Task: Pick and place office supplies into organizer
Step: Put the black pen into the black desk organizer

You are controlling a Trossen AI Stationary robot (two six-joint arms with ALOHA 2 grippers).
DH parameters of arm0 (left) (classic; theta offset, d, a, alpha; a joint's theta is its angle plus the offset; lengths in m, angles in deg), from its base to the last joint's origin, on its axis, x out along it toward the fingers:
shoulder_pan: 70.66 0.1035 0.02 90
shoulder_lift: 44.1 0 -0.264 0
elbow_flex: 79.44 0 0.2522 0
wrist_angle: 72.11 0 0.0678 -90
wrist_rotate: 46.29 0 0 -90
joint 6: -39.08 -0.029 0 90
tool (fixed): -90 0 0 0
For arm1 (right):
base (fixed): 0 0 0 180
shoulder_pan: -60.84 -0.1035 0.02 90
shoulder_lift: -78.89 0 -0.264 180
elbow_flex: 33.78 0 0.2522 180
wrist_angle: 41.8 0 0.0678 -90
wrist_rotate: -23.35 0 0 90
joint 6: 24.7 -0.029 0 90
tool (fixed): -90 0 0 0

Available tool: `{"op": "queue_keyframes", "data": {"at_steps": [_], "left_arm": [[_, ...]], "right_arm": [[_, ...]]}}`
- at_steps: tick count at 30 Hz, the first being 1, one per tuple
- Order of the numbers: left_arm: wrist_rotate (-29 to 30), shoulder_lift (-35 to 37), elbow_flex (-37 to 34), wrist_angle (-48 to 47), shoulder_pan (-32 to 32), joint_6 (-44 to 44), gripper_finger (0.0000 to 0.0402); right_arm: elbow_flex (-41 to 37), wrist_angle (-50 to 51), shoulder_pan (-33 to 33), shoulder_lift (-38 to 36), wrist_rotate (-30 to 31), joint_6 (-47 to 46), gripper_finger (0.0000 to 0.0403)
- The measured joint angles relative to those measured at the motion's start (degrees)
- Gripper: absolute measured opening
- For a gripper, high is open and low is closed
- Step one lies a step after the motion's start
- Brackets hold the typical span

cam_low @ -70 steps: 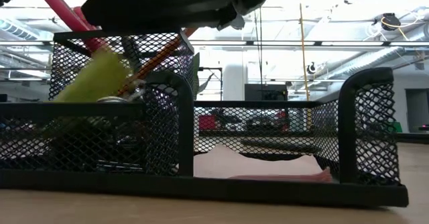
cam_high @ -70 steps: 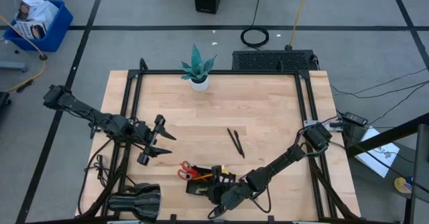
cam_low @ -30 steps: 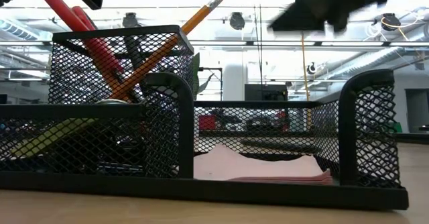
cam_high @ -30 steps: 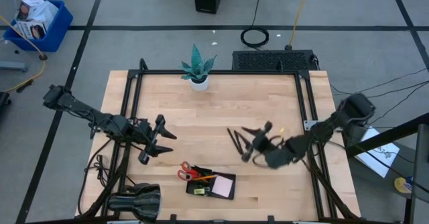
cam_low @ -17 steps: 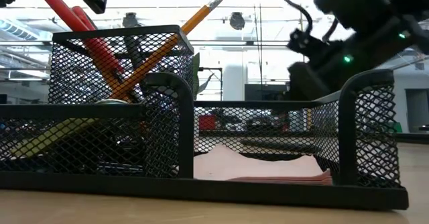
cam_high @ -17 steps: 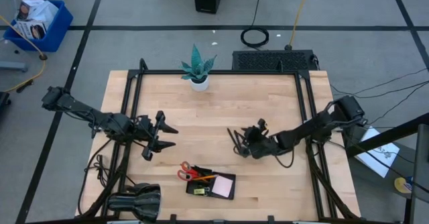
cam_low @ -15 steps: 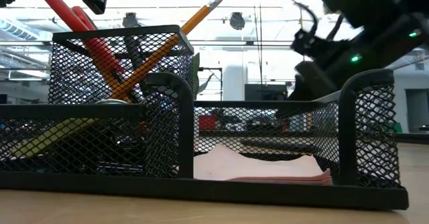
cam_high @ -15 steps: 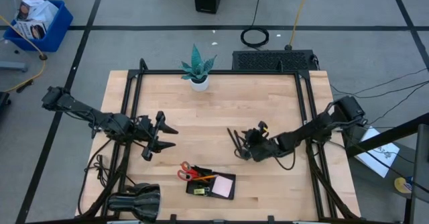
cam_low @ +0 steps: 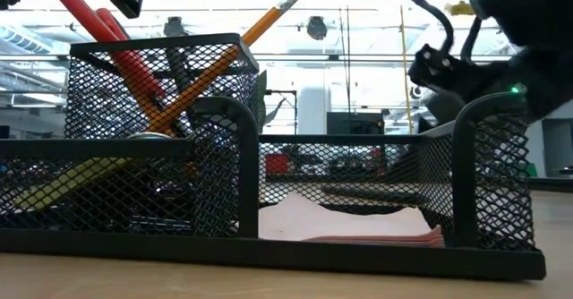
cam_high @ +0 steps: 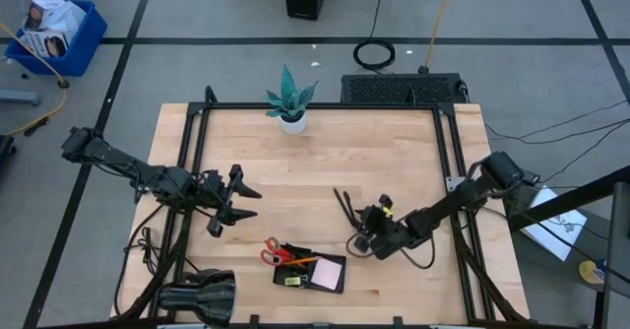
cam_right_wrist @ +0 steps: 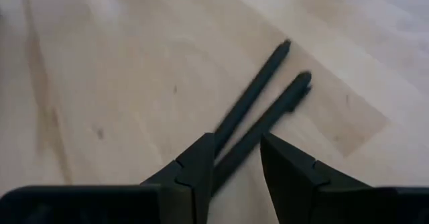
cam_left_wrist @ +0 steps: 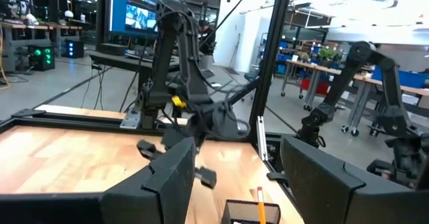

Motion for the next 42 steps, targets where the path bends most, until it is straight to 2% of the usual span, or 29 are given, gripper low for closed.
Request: {"op": "queue_keyframes", "data": {"at_steps": [7, 16, 29, 33, 39, 42], "left_arm": [[0.0, 0.0, 0.0, 0.1, 0.0, 0.2, 0.0223], [-0.1, 0.0, 0.0, 0.0, 0.0, 0.4, 0.0223], [-0.1, 0.0, 0.0, 0.0, 0.0, 1.5, 0.0223], [-0.1, 0.0, 0.0, 0.0, 0.0, 1.6, 0.0223], [-0.1, 0.0, 0.0, 0.0, 0.0, 1.6, 0.0223], [-0.1, 0.0, 0.0, -0.1, 0.0, 1.7, 0.0223]], "right_arm": [[3.5, 1.4, -0.4, 4.2, 0.8, 0.2, 0.0114], [3.7, 11.3, -0.8, 4.1, 1.8, -8.0, 0.0114], [3.3, 13.3, -1.5, 4.1, -0.1, -7.3, 0.0112], [2.6, 13.2, -1.5, 4.1, -0.8, -7.4, 0.0089], [2.4, 12.9, -1.5, 4.2, -0.1, -6.3, 0.002], [2.4, 12.2, -1.6, 4.1, 0.7, -5.4, 0.002]]}}
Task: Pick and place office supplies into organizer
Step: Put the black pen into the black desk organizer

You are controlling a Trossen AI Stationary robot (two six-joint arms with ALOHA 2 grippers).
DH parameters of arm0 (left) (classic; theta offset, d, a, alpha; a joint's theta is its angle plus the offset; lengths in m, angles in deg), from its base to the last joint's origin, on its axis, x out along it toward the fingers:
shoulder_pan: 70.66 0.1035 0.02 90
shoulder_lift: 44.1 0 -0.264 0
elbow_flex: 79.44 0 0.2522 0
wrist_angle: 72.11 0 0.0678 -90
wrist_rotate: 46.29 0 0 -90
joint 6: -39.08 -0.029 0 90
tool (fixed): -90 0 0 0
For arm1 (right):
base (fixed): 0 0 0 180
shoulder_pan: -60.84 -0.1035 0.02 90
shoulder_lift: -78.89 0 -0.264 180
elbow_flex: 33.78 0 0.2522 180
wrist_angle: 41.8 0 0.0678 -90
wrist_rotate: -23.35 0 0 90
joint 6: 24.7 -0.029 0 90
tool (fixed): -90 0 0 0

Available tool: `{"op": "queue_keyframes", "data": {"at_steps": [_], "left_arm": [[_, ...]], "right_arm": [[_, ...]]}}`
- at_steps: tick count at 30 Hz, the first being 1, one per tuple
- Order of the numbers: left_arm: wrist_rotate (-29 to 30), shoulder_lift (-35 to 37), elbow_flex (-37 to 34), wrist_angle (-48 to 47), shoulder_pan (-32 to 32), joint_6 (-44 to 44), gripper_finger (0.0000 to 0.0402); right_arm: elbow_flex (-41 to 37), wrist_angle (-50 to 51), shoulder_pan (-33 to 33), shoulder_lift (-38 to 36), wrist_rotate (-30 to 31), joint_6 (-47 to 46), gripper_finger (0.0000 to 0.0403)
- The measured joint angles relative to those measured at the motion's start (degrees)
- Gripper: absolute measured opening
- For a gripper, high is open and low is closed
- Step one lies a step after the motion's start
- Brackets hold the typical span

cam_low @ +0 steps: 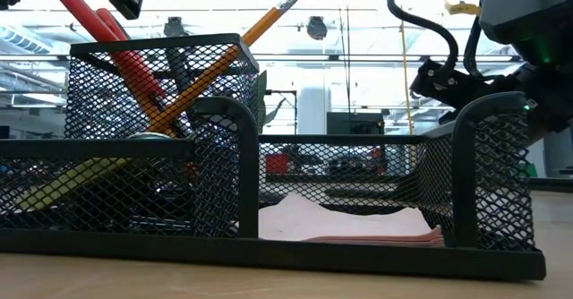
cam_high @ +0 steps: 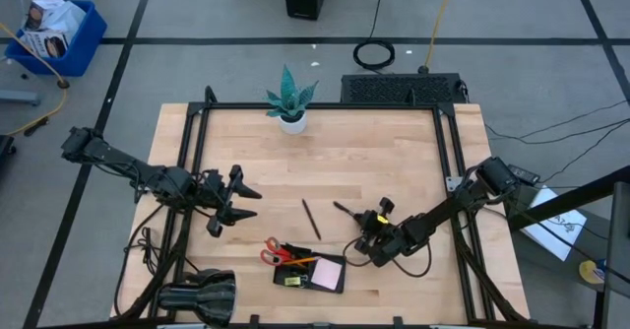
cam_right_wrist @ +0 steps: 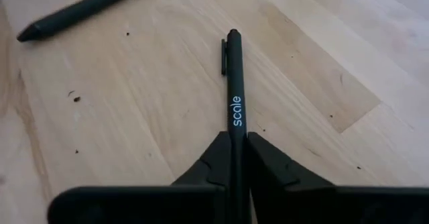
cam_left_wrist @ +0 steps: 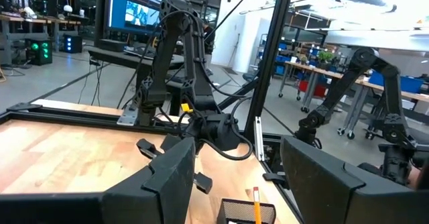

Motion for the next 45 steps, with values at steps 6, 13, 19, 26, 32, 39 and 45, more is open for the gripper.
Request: {"op": "queue_keyframes", "data": {"at_steps": [6, 13, 19, 26, 32, 39, 45], "left_arm": [[0.1, 0.0, 0.0, 0.6, 0.0, 1.6, 0.0223], [1.6, 0.0, 0.0, 0.5, 0.0, 1.6, 0.0223], [1.6, -0.2, 0.0, 0.5, 0.0, 1.4, 0.0223], [2.7, -0.2, 0.0, 0.6, 0.0, 1.7, 0.0223], [6.2, -0.2, 0.0, 0.5, 0.0, 2.8, 0.0223], [6.3, -0.2, 0.0, 0.5, 0.0, 2.9, 0.0223], [6.6, -0.2, 0.0, 0.6, 0.0, 4.5, 0.0223]], "right_arm": [[-0.2, -3.2, 0.1, -0.2, 2.3, 3.5, 0.0038], [-0.3, -5.9, 1.5, -1.7, 4.6, 9.5, 0.0021], [-0.2, -7.2, 2.5, -5.4, 6.6, 14.1, 0.0035], [-0.2, -17.9, 3.3, -10.1, 7.1, 28.1, 0.0025], [-0.2, -29.1, 5.0, -12.6, 6.1, 40.1, 0.0032], [-0.1, -40.5, 6.5, -12.8, 1.0, 47.4, 0.0029], [-0.1, -48.2, 7.1, -12.8, -3.1, 51.4, 0.0028]]}}
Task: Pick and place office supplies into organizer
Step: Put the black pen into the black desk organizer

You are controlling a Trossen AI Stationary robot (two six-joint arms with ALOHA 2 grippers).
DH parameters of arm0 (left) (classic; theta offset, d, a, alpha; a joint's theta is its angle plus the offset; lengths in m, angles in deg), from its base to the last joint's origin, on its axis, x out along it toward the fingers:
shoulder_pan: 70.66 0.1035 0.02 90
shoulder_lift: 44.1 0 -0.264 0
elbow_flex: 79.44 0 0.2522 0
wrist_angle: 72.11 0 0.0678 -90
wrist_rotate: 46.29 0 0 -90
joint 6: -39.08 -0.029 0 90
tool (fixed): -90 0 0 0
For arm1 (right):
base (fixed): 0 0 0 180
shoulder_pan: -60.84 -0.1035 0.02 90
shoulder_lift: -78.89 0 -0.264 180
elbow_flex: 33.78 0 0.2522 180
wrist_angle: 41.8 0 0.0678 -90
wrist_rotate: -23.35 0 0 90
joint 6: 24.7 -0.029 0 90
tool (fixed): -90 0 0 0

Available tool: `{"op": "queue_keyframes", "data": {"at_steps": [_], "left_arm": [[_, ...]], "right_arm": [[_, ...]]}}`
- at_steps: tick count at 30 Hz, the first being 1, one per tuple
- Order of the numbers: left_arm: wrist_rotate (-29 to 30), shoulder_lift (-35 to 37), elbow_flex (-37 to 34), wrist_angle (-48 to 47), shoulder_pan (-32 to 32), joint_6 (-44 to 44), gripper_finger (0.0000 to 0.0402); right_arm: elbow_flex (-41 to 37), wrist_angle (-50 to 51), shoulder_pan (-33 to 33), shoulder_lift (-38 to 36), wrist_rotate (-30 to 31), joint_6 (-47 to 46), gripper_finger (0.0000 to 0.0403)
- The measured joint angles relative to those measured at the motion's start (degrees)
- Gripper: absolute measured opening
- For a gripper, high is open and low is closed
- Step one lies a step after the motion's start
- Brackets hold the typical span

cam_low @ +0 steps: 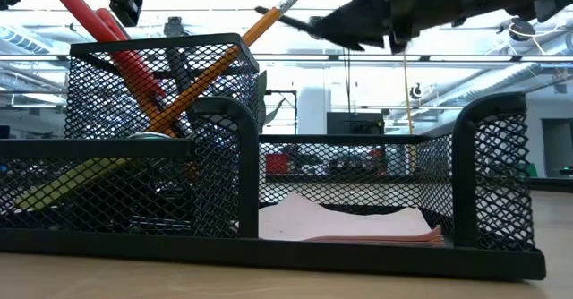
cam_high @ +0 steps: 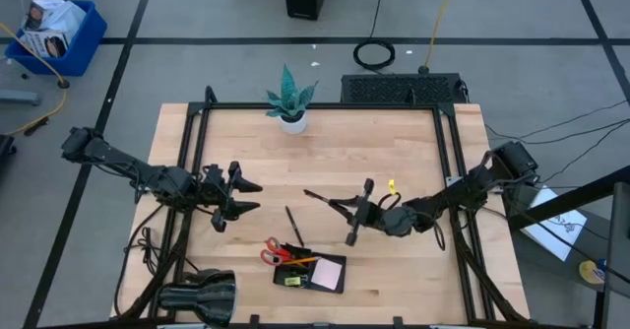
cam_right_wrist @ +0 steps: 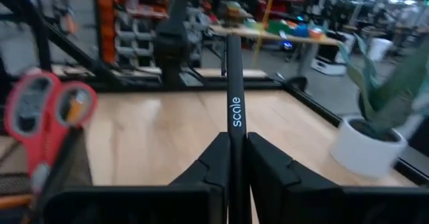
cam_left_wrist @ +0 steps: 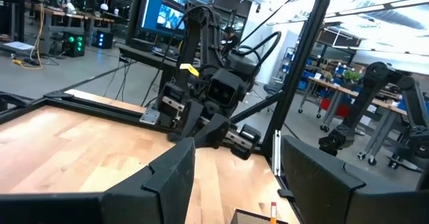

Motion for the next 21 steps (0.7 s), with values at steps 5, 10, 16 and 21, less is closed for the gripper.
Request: {"op": "queue_keyframes", "data": {"at_steps": [5, 10, 16, 21], "left_arm": [[0.0, 0.0, 0.0, 0.1, 0.0, 0.3, 0.0223], [3.2, -1.6, 0.0, 1.8, 0.0, 2.4, 0.0223], [5.4, -8.7, 0.0, 11.2, 0.0, 3.3, 0.0223], [5.5, -14.3, 0.0, 18.6, 0.4, 3.1, 0.0223]], "right_arm": [[0.0, -4.9, 1.0, 0.0, -3.4, 1.7, 0.0027], [0.0, -9.1, 2.9, 0.0, -8.5, 2.5, 0.0031], [0.0, -10.8, 5.1, 0.0, -11.4, 2.6, 0.0026], [0.0, -11.2, 7.0, 0.0, -15.1, -0.2, 0.0033]]}}
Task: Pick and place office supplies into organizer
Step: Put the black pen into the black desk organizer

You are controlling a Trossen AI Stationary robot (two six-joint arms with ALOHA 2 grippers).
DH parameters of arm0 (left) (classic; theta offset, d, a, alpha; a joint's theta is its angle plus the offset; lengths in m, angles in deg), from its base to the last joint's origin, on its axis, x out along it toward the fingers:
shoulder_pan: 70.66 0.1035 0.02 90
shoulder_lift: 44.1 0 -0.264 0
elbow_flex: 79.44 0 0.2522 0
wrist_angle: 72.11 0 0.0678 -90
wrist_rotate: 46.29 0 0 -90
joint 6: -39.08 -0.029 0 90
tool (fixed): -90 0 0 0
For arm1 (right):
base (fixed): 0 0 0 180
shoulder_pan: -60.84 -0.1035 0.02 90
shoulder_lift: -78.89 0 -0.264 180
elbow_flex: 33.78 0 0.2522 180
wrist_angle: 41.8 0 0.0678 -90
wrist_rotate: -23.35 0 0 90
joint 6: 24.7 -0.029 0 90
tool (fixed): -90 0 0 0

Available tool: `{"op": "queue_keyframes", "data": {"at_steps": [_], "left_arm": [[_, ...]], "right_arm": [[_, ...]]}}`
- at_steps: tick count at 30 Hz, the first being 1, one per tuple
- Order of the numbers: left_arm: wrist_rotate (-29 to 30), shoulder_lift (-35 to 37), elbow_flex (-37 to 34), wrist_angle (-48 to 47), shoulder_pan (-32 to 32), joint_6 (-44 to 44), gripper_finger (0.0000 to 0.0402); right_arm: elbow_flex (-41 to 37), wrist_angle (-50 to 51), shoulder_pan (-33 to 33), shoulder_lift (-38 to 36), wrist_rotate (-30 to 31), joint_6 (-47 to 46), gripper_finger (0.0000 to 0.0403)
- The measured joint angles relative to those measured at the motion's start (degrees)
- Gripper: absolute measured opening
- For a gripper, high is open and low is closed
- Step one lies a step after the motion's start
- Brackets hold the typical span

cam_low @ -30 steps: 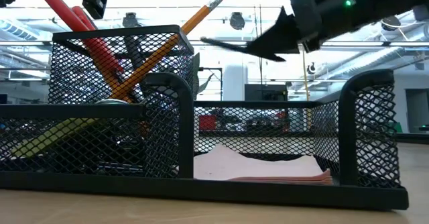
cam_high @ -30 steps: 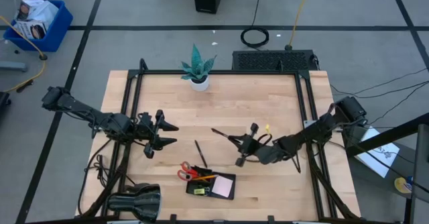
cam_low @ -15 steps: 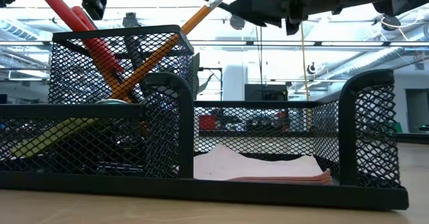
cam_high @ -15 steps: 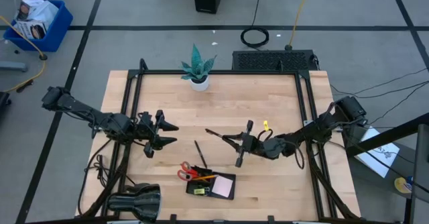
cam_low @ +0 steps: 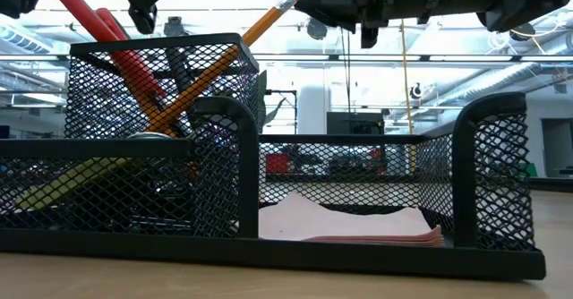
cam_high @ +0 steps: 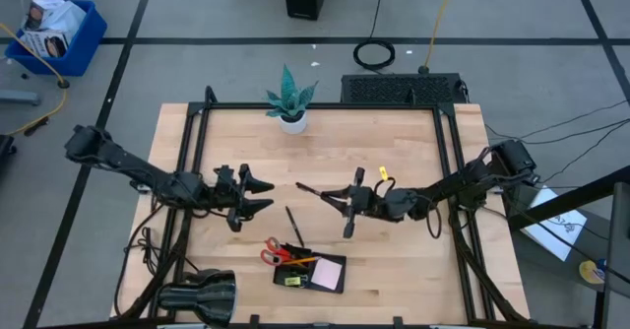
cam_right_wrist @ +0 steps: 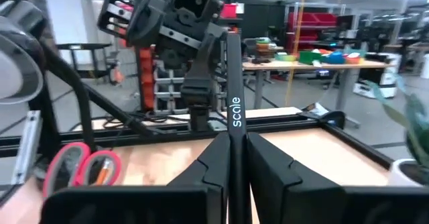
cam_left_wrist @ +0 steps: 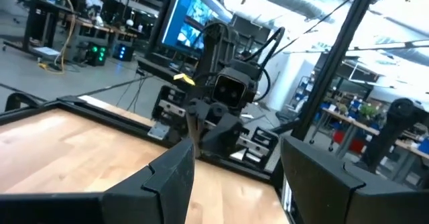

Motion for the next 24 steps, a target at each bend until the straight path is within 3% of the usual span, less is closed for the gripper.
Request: {"op": "queue_keyframes", "data": {"at_steps": [9, 24], "left_arm": [[0.2, -10.8, 1.8, 6.1, 3.9, 5.2, 0.0223], [-3.7, -23.1, 12.0, 8.1, 5.5, 2.4, 0.0223]], "right_arm": [[0.0, -0.5, 0.3, 0.0, -1.7, -0.6, 0.0029], [0.0, -0.9, 0.3, 0.0, -1.7, -1.8, 0.0034]]}}
